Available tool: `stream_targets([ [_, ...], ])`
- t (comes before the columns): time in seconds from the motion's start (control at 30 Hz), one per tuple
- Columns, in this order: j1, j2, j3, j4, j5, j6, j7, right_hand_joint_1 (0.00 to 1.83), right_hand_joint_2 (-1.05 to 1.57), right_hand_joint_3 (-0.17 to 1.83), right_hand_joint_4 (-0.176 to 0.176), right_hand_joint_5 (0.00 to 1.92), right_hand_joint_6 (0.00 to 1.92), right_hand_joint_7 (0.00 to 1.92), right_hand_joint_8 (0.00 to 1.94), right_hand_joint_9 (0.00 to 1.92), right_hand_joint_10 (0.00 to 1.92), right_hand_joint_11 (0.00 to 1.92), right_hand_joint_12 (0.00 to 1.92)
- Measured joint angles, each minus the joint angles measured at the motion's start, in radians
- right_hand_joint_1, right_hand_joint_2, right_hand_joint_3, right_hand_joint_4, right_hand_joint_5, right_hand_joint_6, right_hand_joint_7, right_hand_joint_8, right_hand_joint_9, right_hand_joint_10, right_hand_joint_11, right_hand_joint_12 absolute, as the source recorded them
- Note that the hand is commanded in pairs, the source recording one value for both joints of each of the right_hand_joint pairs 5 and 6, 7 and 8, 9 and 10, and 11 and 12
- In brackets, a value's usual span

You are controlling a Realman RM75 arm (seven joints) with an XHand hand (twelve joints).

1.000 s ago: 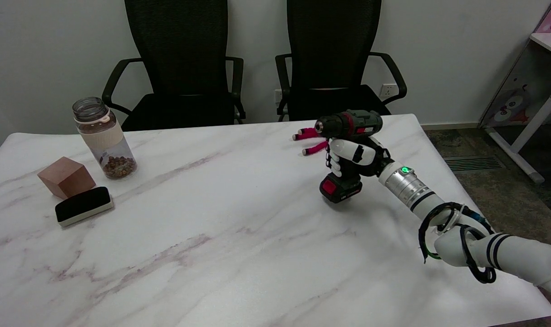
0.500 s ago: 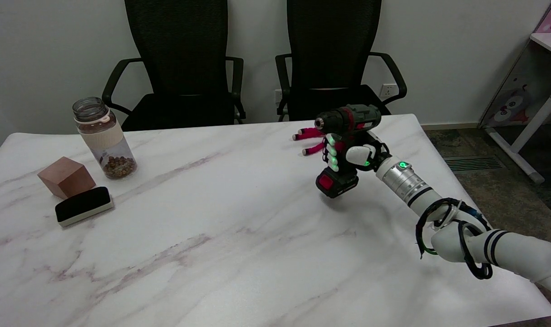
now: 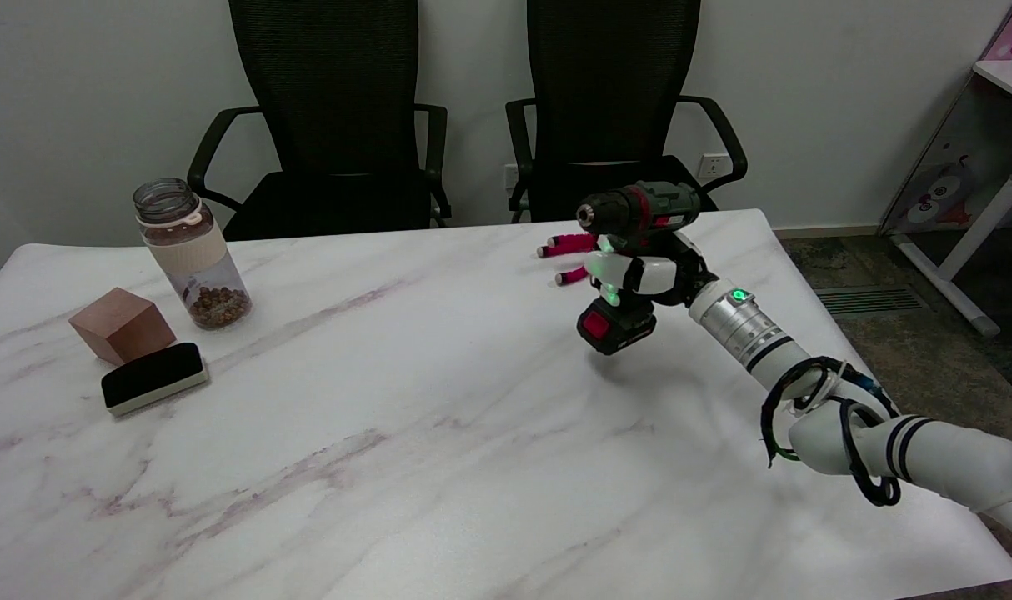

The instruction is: Pick up the power screwdriver.

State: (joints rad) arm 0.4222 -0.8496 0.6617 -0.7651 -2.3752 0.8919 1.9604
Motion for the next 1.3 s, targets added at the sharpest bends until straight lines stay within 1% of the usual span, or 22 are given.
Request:
stream_targets([
  [0.1,0.003,0.000,0.005,-0.007,0.001,0.000,0.000,1.17,1.57,0.73,0.072,1.76,1.76,1.76,1.76,1.92,1.92,1.92,1.92],
  [0.57,0.047,0.008,0.022,-0.072,0.002,-0.018,-0.014,1.16,1.57,0.69,0.076,1.84,1.84,1.84,1.84,1.92,1.92,1.92,1.92],
  [1.2,0.112,0.019,0.029,-0.174,-0.001,-0.051,-0.045,1.14,1.57,0.71,0.081,1.83,1.83,1.83,1.83,1.92,1.92,1.92,1.92],
  [1.3,0.120,0.020,0.029,-0.188,-0.001,-0.065,-0.059,1.13,1.57,0.74,0.081,1.81,1.81,1.81,1.81,1.92,1.92,1.92,1.92],
])
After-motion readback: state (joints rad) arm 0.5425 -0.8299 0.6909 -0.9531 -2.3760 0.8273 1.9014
